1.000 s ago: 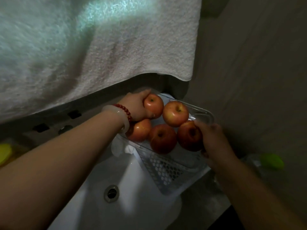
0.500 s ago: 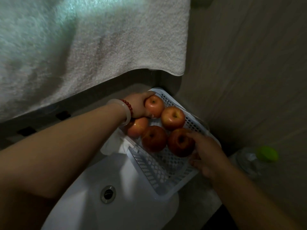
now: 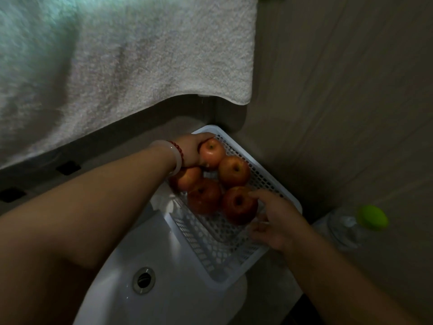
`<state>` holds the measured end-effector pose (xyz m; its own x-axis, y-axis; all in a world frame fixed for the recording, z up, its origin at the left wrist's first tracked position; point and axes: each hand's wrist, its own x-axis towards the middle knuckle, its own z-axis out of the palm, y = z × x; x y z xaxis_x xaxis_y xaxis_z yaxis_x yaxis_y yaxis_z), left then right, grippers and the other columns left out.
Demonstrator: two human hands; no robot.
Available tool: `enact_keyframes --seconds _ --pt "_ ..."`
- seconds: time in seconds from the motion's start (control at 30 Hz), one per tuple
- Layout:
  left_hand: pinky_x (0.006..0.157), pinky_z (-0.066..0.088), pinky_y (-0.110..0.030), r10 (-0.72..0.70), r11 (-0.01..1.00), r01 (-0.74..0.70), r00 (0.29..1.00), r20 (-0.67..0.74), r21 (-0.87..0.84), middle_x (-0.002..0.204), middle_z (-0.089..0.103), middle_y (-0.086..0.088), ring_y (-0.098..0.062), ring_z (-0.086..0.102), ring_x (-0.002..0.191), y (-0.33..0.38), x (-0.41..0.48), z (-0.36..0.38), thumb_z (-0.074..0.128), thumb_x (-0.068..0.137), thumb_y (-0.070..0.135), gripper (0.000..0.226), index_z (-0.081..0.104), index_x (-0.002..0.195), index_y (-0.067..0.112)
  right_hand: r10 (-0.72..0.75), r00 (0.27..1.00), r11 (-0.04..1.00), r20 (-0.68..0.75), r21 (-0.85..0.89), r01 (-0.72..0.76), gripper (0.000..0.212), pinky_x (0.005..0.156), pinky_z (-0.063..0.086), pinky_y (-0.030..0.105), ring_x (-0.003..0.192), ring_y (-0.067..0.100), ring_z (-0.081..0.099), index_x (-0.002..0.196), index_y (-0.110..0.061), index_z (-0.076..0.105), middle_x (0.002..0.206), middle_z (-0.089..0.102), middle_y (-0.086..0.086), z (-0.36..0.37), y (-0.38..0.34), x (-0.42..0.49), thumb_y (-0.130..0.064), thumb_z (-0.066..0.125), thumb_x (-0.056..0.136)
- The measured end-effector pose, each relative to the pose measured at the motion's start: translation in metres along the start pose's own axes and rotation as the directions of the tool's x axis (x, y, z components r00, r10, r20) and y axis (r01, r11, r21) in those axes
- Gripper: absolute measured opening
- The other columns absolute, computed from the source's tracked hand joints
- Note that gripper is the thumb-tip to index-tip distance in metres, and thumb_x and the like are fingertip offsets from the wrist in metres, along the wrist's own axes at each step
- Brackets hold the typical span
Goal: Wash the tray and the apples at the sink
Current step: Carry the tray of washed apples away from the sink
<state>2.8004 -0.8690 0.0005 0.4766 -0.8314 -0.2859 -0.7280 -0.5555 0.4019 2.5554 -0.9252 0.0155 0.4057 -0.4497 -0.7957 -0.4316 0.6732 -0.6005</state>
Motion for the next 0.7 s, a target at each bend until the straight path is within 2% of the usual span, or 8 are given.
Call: enact_keyframes --seconds 0.07,0.2,0.3,0.37,0.43,0.57,0.7 --pt "0.105 0.038 -0.041 0.022 1.0 -0.022 1.0 -0.009 -0.018 0.142 0.045 -0.008 -0.029 0.045 0.126 0.0 0.003 0.002 0.075 0.079 0.035 0.083 0.028 0.147 0.037 0.001 1.0 1.0 0.001 0.019 -0.001 0.013 0.06 0.045 0.036 0.072 0.023 0.053 0.09 -0.014 0.062 0.081 0.057 0.008 0.005 0.003 0.001 -0.026 0.06 0.091" --pt "0.104 0.039 -0.046 0.018 0.999 -0.018 1.0 0.024 -0.027 0.138 0.049 -0.004 -0.029 0.049 0.122 -0.004 0.007 0.007 0.071 0.08 0.042 0.073 0.032 0.142 0.045 -0.012 1.0 0.999 0.012 0.042 0.011 0.036 0.056 0.046 0.033 0.081 0.025 0.056 0.122 -0.013 0.059 0.103 0.061 0.01 0.011 0.014 0.006 -0.027 0.063 0.089" --pt "0.103 0.04 -0.049 0.028 0.999 -0.026 0.998 0.049 -0.034 0.133 0.052 0.002 -0.026 0.051 0.118 -0.007 0.006 0.009 0.069 0.078 0.046 0.06 0.04 0.13 0.054 0.011 1.0 0.998 0.028 0.059 -0.012 0.033 0.064 0.051 0.038 0.089 0.028 0.058 0.12 -0.015 0.059 0.102 0.06 0.011 0.013 0.023 0.008 -0.021 0.063 0.088" --pt "0.103 0.04 -0.045 0.045 0.998 -0.043 0.997 0.055 -0.036 0.13 0.053 0.005 -0.022 0.051 0.114 -0.008 0.006 0.01 0.071 0.079 0.042 0.057 0.041 0.126 0.056 0.029 0.998 0.997 0.049 0.073 -0.032 0.028 0.063 0.05 0.037 0.084 0.026 0.058 0.115 -0.013 0.06 0.096 0.059 0.01 0.015 0.025 0.007 -0.019 0.062 0.088" --pt "0.102 0.039 -0.041 0.045 0.999 -0.044 0.997 0.056 -0.027 0.132 0.053 0.005 -0.021 0.05 0.115 -0.008 0.006 0.012 0.073 0.08 0.036 0.063 0.041 0.132 0.05 0.037 0.998 0.995 0.052 0.092 -0.041 0.024 0.064 0.05 0.037 0.08 0.025 0.056 0.113 -0.014 0.06 0.09 0.057 0.008 0.016 0.026 0.007 -0.019 0.061 0.089" --pt "0.105 0.037 -0.044 0.032 0.999 -0.031 0.998 0.057 -0.015 0.138 0.05 0.002 -0.025 0.048 0.123 -0.009 0.008 0.014 0.074 0.078 0.035 0.072 0.036 0.139 0.047 0.071 0.997 0.989 0.042 0.127 -0.076 0.03 0.072 0.05 0.042 0.082 0.028 0.055 0.12 -0.012 0.057 0.091 0.055 0.01 0.017 0.023 0.008 -0.019 0.059 0.091" --pt "0.107 0.036 -0.051 0.002 0.999 0.001 0.998 0.07 -0.046 0.141 0.048 0.0 -0.026 0.047 0.126 -0.01 0.008 0.014 0.072 0.077 0.04 0.074 0.033 0.139 0.049 0.063 0.998 0.99 0.031 0.124 -0.066 0.026 0.063 0.047 0.037 0.08 0.026 0.055 0.118 -0.012 0.056 0.09 0.054 0.008 0.02 0.023 0.009 -0.019 0.056 0.092"
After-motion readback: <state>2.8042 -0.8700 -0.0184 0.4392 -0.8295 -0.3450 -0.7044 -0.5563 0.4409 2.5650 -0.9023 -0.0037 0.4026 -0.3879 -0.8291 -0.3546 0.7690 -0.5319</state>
